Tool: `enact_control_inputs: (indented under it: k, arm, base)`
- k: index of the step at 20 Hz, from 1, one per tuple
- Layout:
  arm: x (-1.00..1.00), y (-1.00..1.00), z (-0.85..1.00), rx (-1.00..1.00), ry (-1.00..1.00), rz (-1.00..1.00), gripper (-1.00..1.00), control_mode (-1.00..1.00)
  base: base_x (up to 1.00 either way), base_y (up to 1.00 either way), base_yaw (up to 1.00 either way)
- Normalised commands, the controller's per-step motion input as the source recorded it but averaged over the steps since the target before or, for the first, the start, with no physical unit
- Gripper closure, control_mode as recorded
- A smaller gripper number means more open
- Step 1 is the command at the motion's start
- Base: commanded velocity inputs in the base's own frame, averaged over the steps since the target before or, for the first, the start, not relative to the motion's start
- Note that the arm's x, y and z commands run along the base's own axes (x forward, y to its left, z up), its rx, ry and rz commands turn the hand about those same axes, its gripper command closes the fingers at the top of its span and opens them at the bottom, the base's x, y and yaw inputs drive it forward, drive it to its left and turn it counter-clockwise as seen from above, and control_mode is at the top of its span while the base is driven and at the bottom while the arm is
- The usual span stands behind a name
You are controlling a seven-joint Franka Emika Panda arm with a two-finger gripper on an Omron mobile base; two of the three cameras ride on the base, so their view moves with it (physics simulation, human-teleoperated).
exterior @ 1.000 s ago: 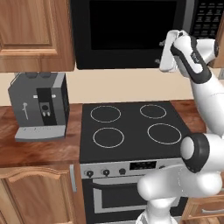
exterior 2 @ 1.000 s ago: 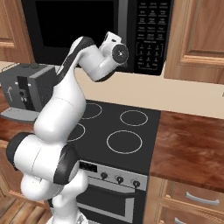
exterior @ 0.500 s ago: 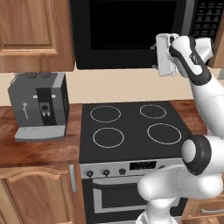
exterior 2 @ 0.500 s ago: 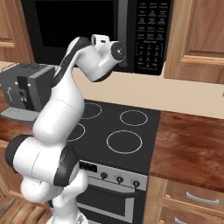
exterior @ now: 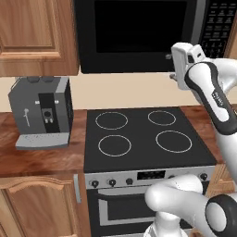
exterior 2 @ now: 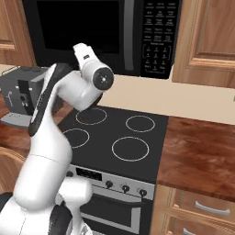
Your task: Transport the shrimp from the fridge to the microwave and turn on the microwave.
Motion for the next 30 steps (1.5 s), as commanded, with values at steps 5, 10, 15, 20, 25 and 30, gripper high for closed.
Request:
enact_control_inputs:
  k: [5, 10, 15, 20, 25, 30]
  arm:
    - [-0.90, -0.26, -0.03, -0.04, -0.23, -0.15, -1.00, -1.00]
    - [-0.47, -0.57, 0.00, 0.05, -0.01, -0.18, -1.00, -1.00]
    - [-0.24, -0.84, 0.11, 0.19, 0.30, -0.07, -1.00, -1.00]
    - [-0.22, -0.82, 0.24, 0.27, 0.42, -0.01, -1.00, -1.00]
    - [-0.16, -0.43, 0.27, 0.18, 0.24, 0.00, -1.00, -1.00]
    - [-0.03, -0.08, 0.11, 0.06, 0.07, 0.00, 1.00, -1.00]
  base:
    - [0.00, 0.00, 0.00]
    - [0.00, 0.00, 0.00]
    - [0.00, 0.00, 0.00]
    - [0.00, 0.00, 0.00]
    - [0.00, 0.00, 0.00]
    - [0.00, 0.00, 0.00]
